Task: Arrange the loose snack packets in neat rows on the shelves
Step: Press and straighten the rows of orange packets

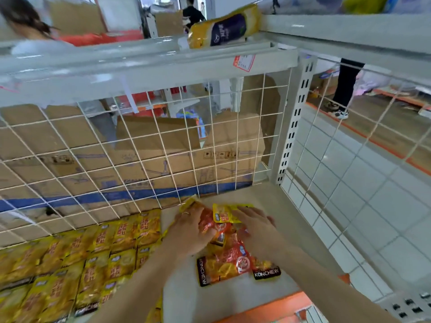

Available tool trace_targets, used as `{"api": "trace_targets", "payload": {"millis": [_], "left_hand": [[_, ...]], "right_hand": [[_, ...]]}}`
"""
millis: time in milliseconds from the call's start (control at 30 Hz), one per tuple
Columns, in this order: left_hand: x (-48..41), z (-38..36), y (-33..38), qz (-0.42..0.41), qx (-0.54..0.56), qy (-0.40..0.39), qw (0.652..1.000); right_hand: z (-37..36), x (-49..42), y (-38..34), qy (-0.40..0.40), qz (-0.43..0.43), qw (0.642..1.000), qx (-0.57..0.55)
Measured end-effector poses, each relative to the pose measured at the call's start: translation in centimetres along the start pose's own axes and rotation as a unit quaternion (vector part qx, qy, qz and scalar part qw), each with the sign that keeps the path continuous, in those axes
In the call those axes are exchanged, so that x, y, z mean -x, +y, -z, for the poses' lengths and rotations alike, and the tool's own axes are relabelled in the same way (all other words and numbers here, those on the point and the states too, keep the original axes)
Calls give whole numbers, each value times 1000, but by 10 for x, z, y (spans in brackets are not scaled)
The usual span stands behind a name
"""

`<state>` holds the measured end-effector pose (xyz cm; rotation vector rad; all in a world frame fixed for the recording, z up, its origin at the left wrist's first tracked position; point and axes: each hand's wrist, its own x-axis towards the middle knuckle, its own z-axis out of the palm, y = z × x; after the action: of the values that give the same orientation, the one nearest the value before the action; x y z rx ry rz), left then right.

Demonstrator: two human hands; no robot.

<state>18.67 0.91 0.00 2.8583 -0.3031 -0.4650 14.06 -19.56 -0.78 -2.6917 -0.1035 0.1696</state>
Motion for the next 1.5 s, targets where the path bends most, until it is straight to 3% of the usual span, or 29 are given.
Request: {"api": "trace_targets", "payload": {"millis": [167,300,433,767,833,967,1067,1267,1333,1433,1500], "left_hand": [[3,-1,6,17,-32,-34,999],[8,-1,6,32,10,-27,999],[7,-8,8,32,-14,1,999],[2,-29,36,-1,-33,66,997],[-1,-28,41,-6,-6,64,998],[-5,-22,49,19,172,107,979],[-8,-9,56,36,327,137,934],[-12,14,62,73,609,36,789],[-7,23,66,78,682,6,727],[9,42,72,60,802,-53,592],[16,47,68,42,846,-38,530]], "right_hand": [[7,-24,-7,-34,21,999,5],[7,-36,-15,-54,11,998,19],[6,-36,-7,-46,-10,998,41],[6,-27,29,-12,-154,988,-2],[6,-23,35,10,-179,983,-28],[20,-18,45,89,-209,965,-129],[37,-11,49,140,-223,938,-224],[63,5,47,199,-217,844,-449],[69,6,38,205,-199,818,-498],[77,6,23,191,-176,802,-537],[80,4,13,173,-165,795,-558]]}}
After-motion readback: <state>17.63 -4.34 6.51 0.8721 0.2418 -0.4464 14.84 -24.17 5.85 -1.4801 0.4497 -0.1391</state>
